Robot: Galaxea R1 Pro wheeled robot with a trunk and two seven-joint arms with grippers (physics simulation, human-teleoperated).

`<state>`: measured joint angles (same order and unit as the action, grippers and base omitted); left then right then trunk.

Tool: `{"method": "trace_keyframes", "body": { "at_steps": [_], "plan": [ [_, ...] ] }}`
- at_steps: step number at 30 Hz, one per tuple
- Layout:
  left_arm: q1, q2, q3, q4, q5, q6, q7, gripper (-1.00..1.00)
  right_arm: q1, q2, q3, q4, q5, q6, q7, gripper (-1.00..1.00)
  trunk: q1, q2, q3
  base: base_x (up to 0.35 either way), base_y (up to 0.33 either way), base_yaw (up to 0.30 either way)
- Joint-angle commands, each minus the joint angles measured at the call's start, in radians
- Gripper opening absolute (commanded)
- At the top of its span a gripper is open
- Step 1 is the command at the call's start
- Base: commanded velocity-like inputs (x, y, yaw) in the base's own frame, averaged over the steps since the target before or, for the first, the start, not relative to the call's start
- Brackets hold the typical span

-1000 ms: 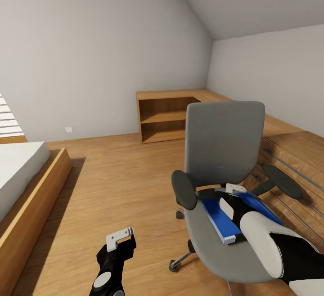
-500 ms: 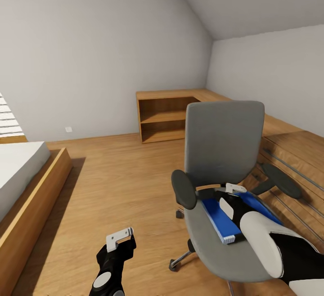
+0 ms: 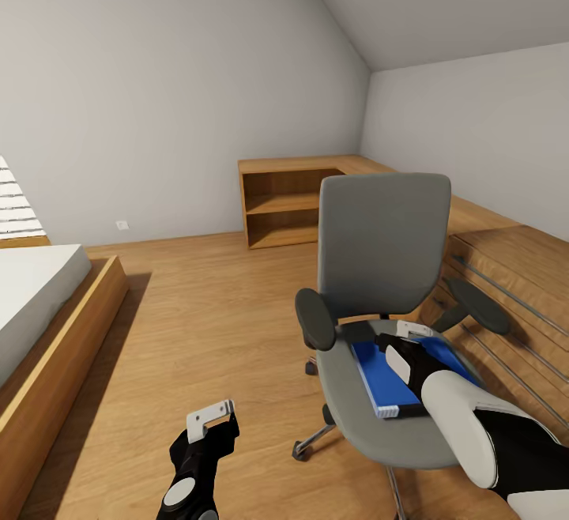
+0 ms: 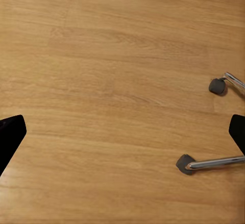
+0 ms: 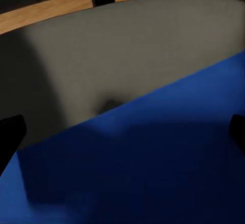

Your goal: In the bedroom, organize the workspace by keeping the computer under the desk, ensuring the monitor is on the desk, placing the keyboard on the desk next to the monitor, placing the mouse on the desk next to the keyboard, moving the folder from the swivel chair onto the desk next to the mouse, stacking the notebook on top of the folder with the pen on top of the notebook, and positioning the swivel chair next to the desk.

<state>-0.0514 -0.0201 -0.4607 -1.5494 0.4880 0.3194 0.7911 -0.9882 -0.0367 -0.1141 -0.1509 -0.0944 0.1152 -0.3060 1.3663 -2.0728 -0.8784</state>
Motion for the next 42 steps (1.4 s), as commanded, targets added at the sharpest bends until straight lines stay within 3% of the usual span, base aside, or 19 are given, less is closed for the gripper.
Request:
{"method": "trace_keyframes", "body": {
  "at_steps": [1,25,42],
  "plan": [
    [-0.001,0.000,-0.001,-0.001,0.004,0.004,0.007,1.00,0.000,0.000,-0.016,0.027,-0.016,0.004,-0.004,1.00,0.000,0.000,-0.001,-0.016,-0.004,0.000],
    [-0.001,0.000,-0.001,0.000,0.005,0.006,0.007,1.00,0.000,-0.002,-0.016,0.027,-0.016,0.004,-0.004,1.00,0.000,0.000,-0.001,-0.187,0.000,0.000],
    [-0.001,0.000,-0.001,0.000,0.005,0.006,0.007,1.00,0.000,-0.002,-0.016,0.027,-0.016,0.004,-0.004,1.00,0.000,0.000,-0.001,-0.022,0.000,0.000]
  ]
}}
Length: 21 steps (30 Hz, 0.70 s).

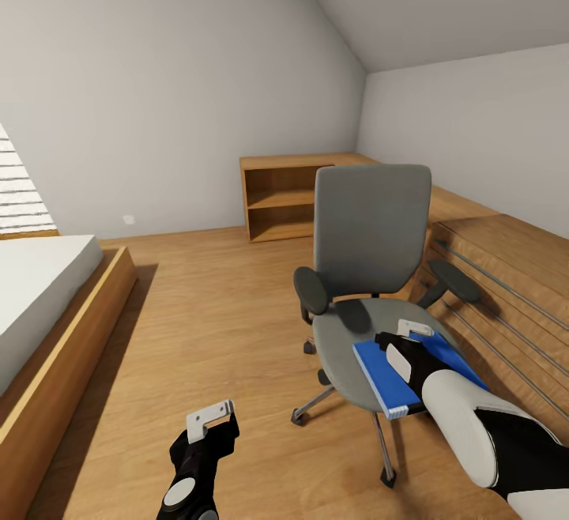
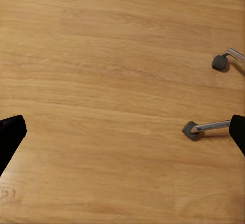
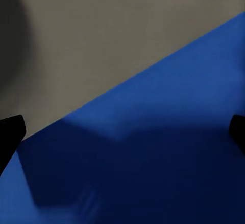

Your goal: In the bedroom, organize the workspace by keeping the computer under the desk, ensuring the monitor is on the desk, placing the keyboard on the desk next to the monitor, placing the mouse on the desk next to the keyboard, moving the folder from the swivel chair onto the desk next to the mouse, stacking the notebook on top of the folder with the pen on top of the notebook, and positioning the swivel chair next to the desk.

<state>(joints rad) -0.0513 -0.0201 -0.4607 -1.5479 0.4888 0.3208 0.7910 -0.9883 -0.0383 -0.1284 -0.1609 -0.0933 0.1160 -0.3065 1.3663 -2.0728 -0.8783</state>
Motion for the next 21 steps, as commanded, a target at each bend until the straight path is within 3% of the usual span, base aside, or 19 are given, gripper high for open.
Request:
{"method": "trace_keyframes", "body": {
  "at_steps": [1,21],
  "plan": [
    [-0.001,0.000,-0.001,-0.001,0.005,0.004,0.007,1.00,0.000,0.000,-0.002,0.037,-0.017,0.004,-0.003,1.00,0.000,0.000,-0.001,0.000,0.000,0.000],
    [-0.001,0.000,-0.001,-0.001,0.004,0.004,0.007,1.00,0.000,0.000,-0.002,0.037,-0.017,0.004,-0.003,1.00,0.000,0.000,-0.001,-0.064,0.000,0.000]
  ]
}}
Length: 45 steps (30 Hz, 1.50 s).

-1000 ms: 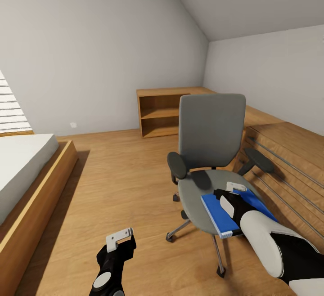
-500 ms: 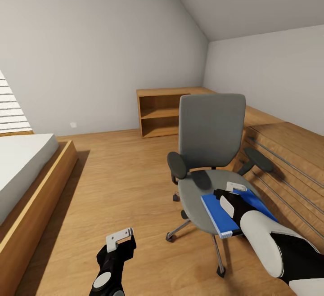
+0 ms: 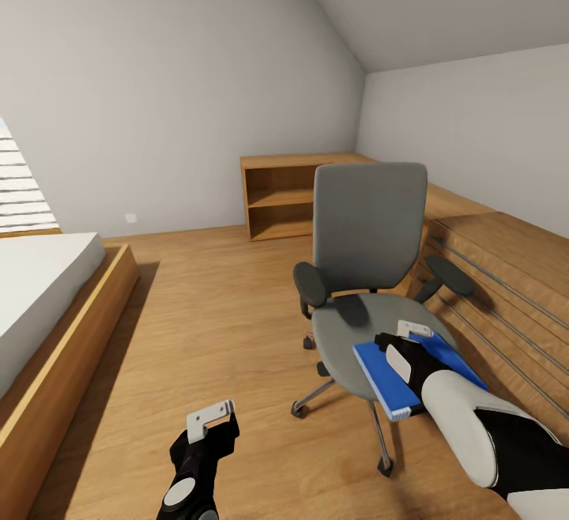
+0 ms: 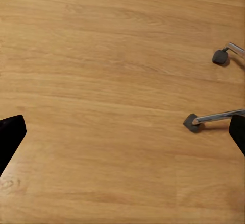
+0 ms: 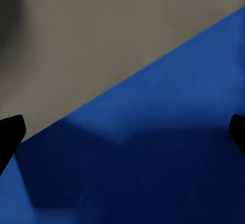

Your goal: In the bedroom, organize the workspace by keeping the computer under the desk, ensuring the monitor is on the desk, placing the keyboard on the desk next to the monitor, placing the mouse on the desk next to the keyboard, moving the folder from the swivel chair onto the desk next to the mouse, stacking the notebook on top of the folder with the pen on top of the notebook, and positioning the swivel chair next to the desk.

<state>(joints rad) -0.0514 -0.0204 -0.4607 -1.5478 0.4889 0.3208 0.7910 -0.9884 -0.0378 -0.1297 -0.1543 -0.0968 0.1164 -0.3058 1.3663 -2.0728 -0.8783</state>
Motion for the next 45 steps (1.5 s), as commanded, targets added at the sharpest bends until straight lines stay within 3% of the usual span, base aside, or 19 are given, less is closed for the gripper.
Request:
{"method": "trace_keyframes", "body": {
  "at_steps": [1,6,39,45],
  "plan": [
    [-0.001,0.000,-0.001,-0.001,0.004,0.004,0.007,1.00,0.001,0.000,-0.001,0.030,-0.014,0.003,-0.004,1.00,0.000,0.000,-0.001,-0.004,0.000,0.000],
    [-0.001,-0.001,-0.001,-0.001,0.004,0.004,0.007,1.00,0.001,0.000,-0.001,0.030,-0.014,0.003,-0.004,1.00,0.000,0.000,-0.001,-0.001,0.000,0.000],
    [-0.001,-0.001,-0.003,-0.001,0.004,0.003,0.008,1.00,0.001,-0.001,-0.001,0.029,-0.015,0.003,-0.004,1.00,-0.127,0.231,0.102,0.000,0.000,0.000],
    [-0.001,-0.001,-0.003,-0.001,0.004,0.003,0.007,1.00,0.001,-0.001,-0.001,0.029,-0.014,0.003,-0.004,1.00,-0.127,0.231,0.102,0.000,0.000,0.000]
  ]
}}
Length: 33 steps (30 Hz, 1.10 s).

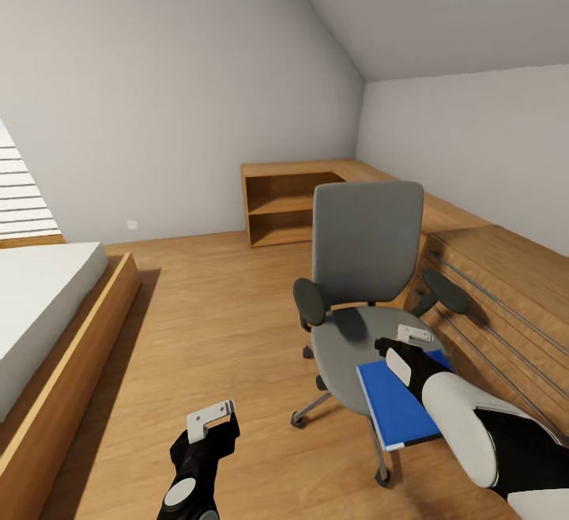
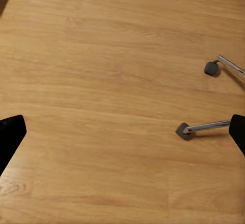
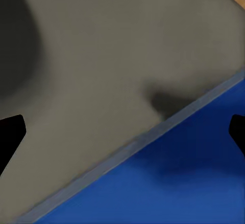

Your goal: In the bedroom, organize the workspace by keeping the computer under the desk, ensuring the monitor is on the desk, placing the keyboard on the desk next to the monitor, placing the mouse on the desk next to the keyboard, moving the folder from the swivel chair onto the desk next to the mouse, stacking the notebook on top of the folder with the pen on top of the notebook, and positioning the swivel chair next to the desk.

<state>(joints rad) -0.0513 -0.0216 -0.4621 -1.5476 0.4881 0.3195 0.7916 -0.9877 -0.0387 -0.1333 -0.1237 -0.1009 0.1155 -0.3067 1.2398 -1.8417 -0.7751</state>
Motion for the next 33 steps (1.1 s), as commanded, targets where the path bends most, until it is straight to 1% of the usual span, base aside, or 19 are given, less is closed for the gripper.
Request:
{"method": "trace_keyframes", "body": {
  "at_steps": [1,17,20,23,25,26,28,29,30,31,32,33],
  "plan": [
    [-0.001,0.000,-0.001,-0.001,0.004,0.004,0.007,1.00,0.000,0.000,0.003,-0.002,-0.010,0.004,-0.003,1.00,0.000,0.000,-0.001,0.000,0.000,0.000],
    [-0.001,0.000,-0.001,0.000,0.006,0.005,0.007,1.00,0.000,0.001,0.004,-0.006,-0.011,0.007,-0.003,1.00,0.000,0.000,-0.001,0.000,0.000,0.000],
    [-0.001,0.000,0.000,0.000,0.006,0.005,0.006,1.00,0.000,0.002,0.004,-0.011,-0.012,0.030,-0.003,1.00,0.000,0.000,-0.001,0.000,0.000,0.000],
    [-0.001,0.000,0.000,0.002,0.006,0.006,0.006,1.00,0.000,0.001,0.004,-0.029,-0.012,0.075,-0.003,1.00,0.000,0.000,-0.001,0.000,0.000,0.000],
    [-0.001,0.000,0.000,0.004,0.006,0.006,0.006,1.00,0.001,0.001,0.003,-0.066,-0.013,0.111,-0.003,1.00,0.000,0.000,-0.001,0.000,0.000,0.000],
    [-0.001,0.000,0.000,0.005,0.006,0.006,0.006,1.00,0.003,0.000,0.002,-0.100,-0.013,0.136,-0.003,1.00,0.000,0.000,-0.001,0.000,0.000,0.000],
    [-0.001,0.000,0.000,0.005,0.006,0.006,0.006,1.00,0.014,0.000,0.002,-0.140,-0.013,0.162,-0.003,1.00,0.000,0.000,-0.001,0.000,0.000,0.000],
    [-0.001,0.000,0.000,0.005,0.005,0.006,0.006,1.00,0.037,0.000,0.002,-0.194,-0.013,0.188,-0.003,1.00,0.000,0.000,-0.001,0.000,0.000,0.000],
    [-0.001,0.000,0.000,0.005,0.005,0.006,0.006,1.00,0.053,0.000,0.002,-0.227,-0.013,0.202,-0.003,1.00,0.000,0.000,-0.001,0.000,0.000,0.000],
    [-0.001,0.000,0.000,0.006,0.005,0.006,0.006,1.00,0.092,0.000,0.002,-0.309,-0.014,0.236,-0.003,1.00,0.000,0.000,-0.001,0.000,0.000,0.000],
    [-0.001,0.000,0.000,0.006,0.005,0.006,0.006,1.00,0.116,0.001,0.002,-0.359,-0.015,0.257,-0.002,1.00,0.000,0.000,-0.001,0.000,0.000,0.000],
    [-0.001,0.000,0.000,0.006,0.005,0.006,0.006,1.00,0.172,0.002,0.002,-0.476,-0.016,0.306,-0.002,1.00,0.000,0.000,-0.001,0.000,0.000,0.000]
  ]
}}
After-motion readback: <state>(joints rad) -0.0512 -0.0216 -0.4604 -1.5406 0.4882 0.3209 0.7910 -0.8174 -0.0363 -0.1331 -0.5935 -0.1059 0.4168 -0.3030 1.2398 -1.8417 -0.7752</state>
